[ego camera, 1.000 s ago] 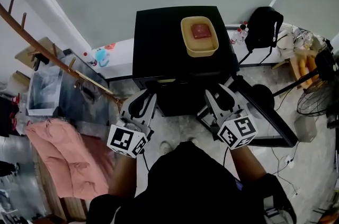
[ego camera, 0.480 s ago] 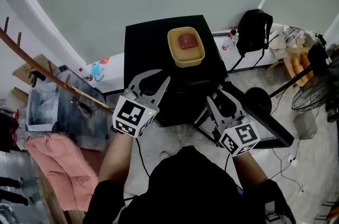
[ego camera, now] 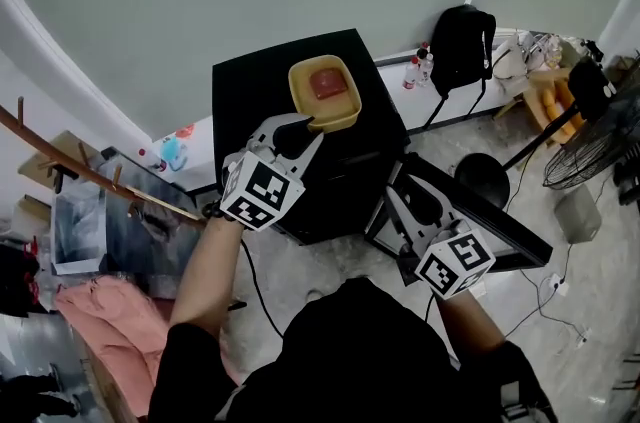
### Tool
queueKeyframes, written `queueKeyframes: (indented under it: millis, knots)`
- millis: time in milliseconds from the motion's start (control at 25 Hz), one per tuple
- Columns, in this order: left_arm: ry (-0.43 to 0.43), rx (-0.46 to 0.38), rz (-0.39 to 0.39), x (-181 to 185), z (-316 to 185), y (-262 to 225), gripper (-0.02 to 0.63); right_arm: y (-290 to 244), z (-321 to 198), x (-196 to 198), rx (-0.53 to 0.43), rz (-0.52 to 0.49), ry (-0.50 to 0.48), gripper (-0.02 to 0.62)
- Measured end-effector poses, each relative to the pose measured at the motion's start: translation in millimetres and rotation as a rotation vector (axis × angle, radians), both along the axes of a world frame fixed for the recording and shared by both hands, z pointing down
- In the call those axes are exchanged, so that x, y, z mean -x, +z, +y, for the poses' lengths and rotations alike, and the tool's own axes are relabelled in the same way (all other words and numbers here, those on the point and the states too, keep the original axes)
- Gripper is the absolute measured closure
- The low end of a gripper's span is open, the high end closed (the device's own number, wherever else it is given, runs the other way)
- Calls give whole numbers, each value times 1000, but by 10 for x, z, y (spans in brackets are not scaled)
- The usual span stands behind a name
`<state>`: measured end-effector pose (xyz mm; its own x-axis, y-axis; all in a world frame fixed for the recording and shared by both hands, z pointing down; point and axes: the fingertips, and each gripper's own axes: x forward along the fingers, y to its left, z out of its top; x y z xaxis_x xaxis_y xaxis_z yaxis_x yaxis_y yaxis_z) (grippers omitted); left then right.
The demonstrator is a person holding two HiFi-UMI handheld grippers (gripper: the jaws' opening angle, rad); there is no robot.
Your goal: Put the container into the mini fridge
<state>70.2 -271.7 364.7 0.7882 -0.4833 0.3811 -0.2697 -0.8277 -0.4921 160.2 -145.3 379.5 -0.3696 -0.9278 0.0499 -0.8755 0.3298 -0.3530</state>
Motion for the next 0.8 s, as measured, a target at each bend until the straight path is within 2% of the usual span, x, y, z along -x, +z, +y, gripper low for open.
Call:
queueKeyframes:
  millis: [80,160,240,560,800]
  knots:
    - [25,-38,-86,-29,-36,86,487,25,7,-19,7,-13,5,442]
    - [48,-88,-172,-39,-60,163,486,43,22,-32,11,-15,8,442]
    - [59,-122,-225,-45,-87,202,485,47,41,-42,13,-10,11,442]
    - [104,-133,-295,-104,-88,241,489,92,27,-5,33,-10,0,446]
    - [154,-157,-363,-136,-34,243,537,103,-31,84,41,-6,-34,451]
